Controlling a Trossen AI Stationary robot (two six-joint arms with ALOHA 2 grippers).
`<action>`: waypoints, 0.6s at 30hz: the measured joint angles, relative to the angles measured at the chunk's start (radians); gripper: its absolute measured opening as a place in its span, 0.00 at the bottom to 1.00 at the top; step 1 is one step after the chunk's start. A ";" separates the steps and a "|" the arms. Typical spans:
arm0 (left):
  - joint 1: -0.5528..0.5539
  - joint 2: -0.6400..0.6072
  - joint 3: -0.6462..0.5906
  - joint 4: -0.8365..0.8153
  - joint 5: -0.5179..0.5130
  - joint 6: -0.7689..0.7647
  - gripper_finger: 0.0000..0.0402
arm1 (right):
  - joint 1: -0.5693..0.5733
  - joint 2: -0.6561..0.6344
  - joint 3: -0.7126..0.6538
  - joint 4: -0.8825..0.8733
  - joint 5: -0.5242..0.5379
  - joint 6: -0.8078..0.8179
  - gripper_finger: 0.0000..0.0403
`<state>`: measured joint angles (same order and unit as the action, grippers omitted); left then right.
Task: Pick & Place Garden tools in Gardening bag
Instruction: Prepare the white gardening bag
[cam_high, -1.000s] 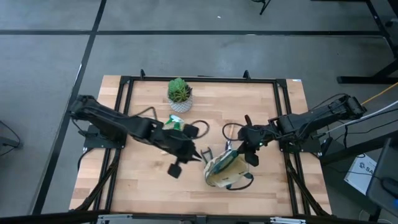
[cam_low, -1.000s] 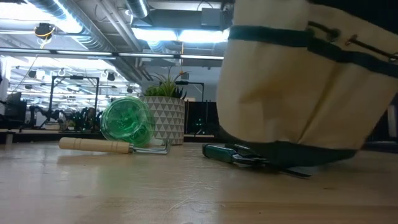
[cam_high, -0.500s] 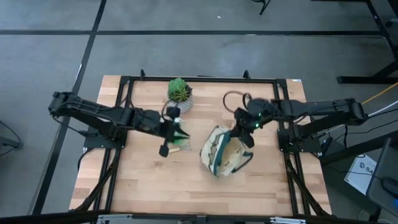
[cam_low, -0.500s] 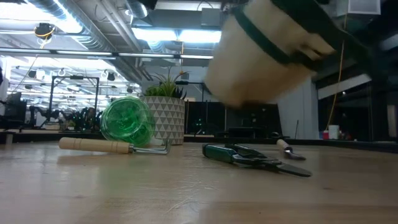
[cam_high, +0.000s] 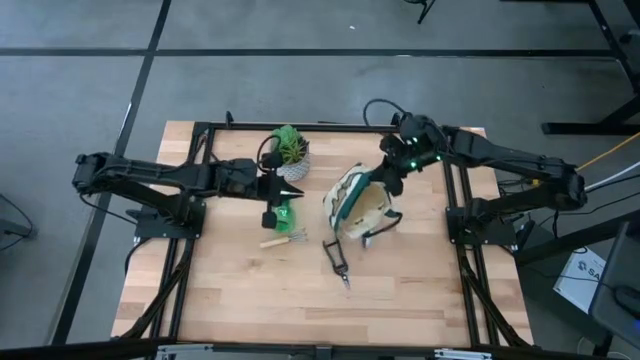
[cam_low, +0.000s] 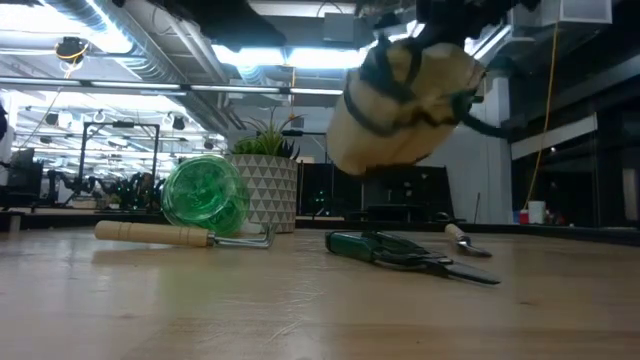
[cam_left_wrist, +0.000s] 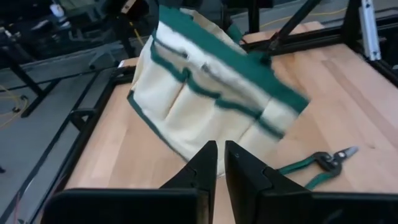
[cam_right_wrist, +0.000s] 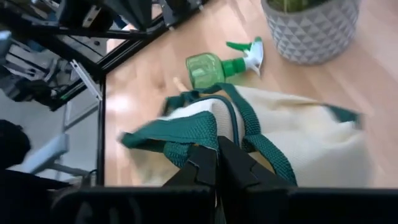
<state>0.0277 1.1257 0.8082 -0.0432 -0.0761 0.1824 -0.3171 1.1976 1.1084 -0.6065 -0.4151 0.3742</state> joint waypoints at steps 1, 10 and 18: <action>0.004 0.010 0.000 0.008 0.000 0.003 0.07 | -0.019 0.015 0.000 0.000 -0.028 0.000 0.01; 0.015 0.125 0.000 0.118 0.037 0.078 0.08 | -0.101 0.186 0.000 0.050 -0.110 -0.046 0.01; 0.013 0.193 0.002 0.215 0.138 0.093 0.12 | -0.112 0.289 0.000 0.266 -0.217 -0.044 0.01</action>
<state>0.0410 1.3188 0.8099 0.1718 0.0623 0.2756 -0.4287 1.4861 1.1084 -0.3405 -0.6323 0.3303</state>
